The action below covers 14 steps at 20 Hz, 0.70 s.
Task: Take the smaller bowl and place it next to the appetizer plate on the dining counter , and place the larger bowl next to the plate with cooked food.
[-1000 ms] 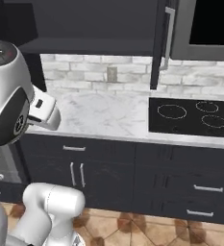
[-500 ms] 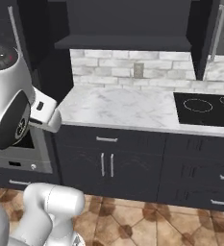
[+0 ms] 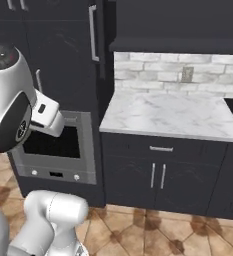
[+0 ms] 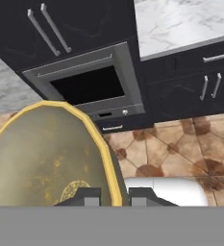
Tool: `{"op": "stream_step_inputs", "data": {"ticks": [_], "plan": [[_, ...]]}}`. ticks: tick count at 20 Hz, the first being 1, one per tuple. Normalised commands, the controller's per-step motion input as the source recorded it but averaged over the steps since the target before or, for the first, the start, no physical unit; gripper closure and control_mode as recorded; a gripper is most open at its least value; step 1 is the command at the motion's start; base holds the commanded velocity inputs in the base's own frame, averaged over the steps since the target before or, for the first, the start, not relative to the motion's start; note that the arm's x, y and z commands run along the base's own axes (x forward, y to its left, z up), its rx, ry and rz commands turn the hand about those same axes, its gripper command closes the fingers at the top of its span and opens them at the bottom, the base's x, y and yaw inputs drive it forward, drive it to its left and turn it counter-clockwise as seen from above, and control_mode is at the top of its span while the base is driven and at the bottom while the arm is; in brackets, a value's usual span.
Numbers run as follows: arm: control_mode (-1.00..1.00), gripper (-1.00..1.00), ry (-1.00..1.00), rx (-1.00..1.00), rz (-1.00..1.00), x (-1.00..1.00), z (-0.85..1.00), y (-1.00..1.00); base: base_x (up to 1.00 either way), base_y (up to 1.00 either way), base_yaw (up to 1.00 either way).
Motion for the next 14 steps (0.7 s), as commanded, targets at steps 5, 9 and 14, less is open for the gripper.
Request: {"op": "stream_step_inputs", "data": {"ticks": [5,9,14], "plan": [[1.00,1.00,0.00,0.00,0.00,0.00,0.00,0.00,-0.60,0.93,0.00],[1.00,1.00,0.00,0.00,0.00,0.00,0.00,0.00,-0.82,0.86,0.00],[1.00,1.00,0.00,0.00,0.00,0.00,0.00,0.00,-1.00,0.72,0.00]]}}
